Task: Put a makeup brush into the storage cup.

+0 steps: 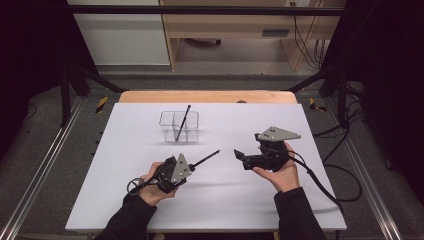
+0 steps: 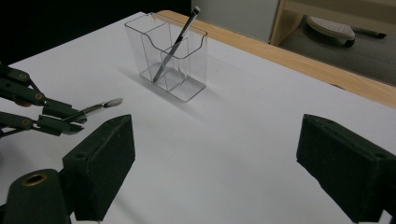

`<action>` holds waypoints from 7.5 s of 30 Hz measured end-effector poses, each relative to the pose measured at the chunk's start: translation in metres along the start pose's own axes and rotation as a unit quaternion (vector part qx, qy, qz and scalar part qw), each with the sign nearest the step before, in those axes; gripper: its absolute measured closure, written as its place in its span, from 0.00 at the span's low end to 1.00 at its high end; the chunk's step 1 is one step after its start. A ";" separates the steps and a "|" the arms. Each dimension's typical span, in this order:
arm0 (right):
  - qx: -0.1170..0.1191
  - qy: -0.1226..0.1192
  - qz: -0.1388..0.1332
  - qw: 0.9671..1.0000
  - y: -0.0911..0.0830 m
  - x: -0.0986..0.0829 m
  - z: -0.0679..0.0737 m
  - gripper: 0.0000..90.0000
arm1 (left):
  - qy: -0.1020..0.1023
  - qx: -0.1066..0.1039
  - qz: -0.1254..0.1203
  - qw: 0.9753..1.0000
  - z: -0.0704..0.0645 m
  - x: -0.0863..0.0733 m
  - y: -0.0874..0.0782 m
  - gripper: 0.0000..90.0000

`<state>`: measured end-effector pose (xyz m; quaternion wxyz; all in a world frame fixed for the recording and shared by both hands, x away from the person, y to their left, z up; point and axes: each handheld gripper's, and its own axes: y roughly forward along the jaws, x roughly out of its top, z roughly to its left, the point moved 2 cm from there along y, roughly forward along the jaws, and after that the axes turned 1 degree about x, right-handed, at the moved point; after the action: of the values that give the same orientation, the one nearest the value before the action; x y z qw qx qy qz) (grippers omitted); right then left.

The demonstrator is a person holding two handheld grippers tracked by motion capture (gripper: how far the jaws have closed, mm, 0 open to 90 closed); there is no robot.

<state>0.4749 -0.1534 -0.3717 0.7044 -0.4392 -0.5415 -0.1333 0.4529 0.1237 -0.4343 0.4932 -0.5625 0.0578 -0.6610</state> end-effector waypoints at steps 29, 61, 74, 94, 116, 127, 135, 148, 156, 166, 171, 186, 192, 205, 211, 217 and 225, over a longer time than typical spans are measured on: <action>0.034 0.048 -0.026 0.998 0.019 -0.007 0.016 0.15 | -0.148 0.014 -0.042 0.988 -0.005 0.003 0.009 0.92; 0.071 0.092 -0.043 0.992 0.044 -0.009 0.034 0.28 | -0.196 0.018 -0.064 0.978 -0.020 0.021 0.022 0.92; 0.074 0.112 -0.049 0.990 0.049 -0.010 0.036 0.35 | -0.207 0.021 -0.071 0.975 -0.025 0.025 0.024 0.92; 0.076 0.142 -0.065 0.985 0.056 -0.011 0.038 0.48 | -0.223 0.018 -0.079 0.971 -0.032 0.032 0.028 0.92; 0.076 0.174 -0.083 0.978 0.055 -0.009 0.039 0.74 | -0.233 0.019 -0.080 0.969 -0.035 0.033 0.027 0.92; 0.083 0.182 -0.088 0.976 0.054 -0.008 0.040 0.87 | -0.236 0.022 -0.080 0.968 -0.035 0.033 0.027 0.92; 0.104 0.186 -0.096 0.972 0.054 -0.007 0.041 0.91 | -0.238 0.020 -0.084 0.967 -0.034 0.033 0.027 0.92; 0.119 0.170 -0.105 0.973 0.050 -0.006 0.043 0.93 | -0.226 0.017 -0.089 0.970 -0.030 0.036 0.024 0.62; 0.114 0.154 -0.111 0.975 0.050 -0.007 0.044 0.93 | -0.223 0.021 -0.105 0.969 -0.022 0.050 0.019 0.60; 0.118 0.147 -0.116 0.975 0.049 -0.007 0.045 0.93 | -0.222 0.016 -0.111 0.969 -0.021 0.063 0.017 0.77; 0.121 0.143 -0.116 0.975 0.048 -0.008 0.046 0.93 | -0.227 0.015 -0.112 0.967 -0.020 0.065 0.018 0.83; 0.120 0.139 -0.121 0.975 0.047 -0.007 0.046 0.88 | -0.232 0.020 -0.118 0.965 -0.018 0.064 0.016 0.92; 0.111 0.127 -0.123 0.978 0.042 -0.006 0.044 0.70 | -0.234 0.025 -0.117 0.965 -0.014 0.060 0.014 0.92; 0.060 0.084 -0.122 0.987 0.023 0.001 0.033 0.38 | -0.241 0.042 -0.117 0.963 0.004 0.042 -0.001 0.92; 0.031 0.071 -0.106 0.991 0.016 -0.004 0.023 0.22 | -0.242 0.046 -0.119 0.962 0.015 0.032 -0.014 0.92; 0.003 0.059 -0.066 0.996 0.012 -0.015 0.011 0.13 | -0.243 0.052 -0.120 0.961 0.028 0.025 -0.025 0.92; -0.025 0.063 -0.041 0.997 0.003 -0.033 -0.005 0.09 | -0.239 0.056 -0.122 0.962 0.041 0.021 -0.035 0.92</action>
<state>0.4675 -0.1654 -0.4025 0.7200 -0.4248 -0.5098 -0.2029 0.4676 0.1459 -0.3828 0.4391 -0.6785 -0.1681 -0.5644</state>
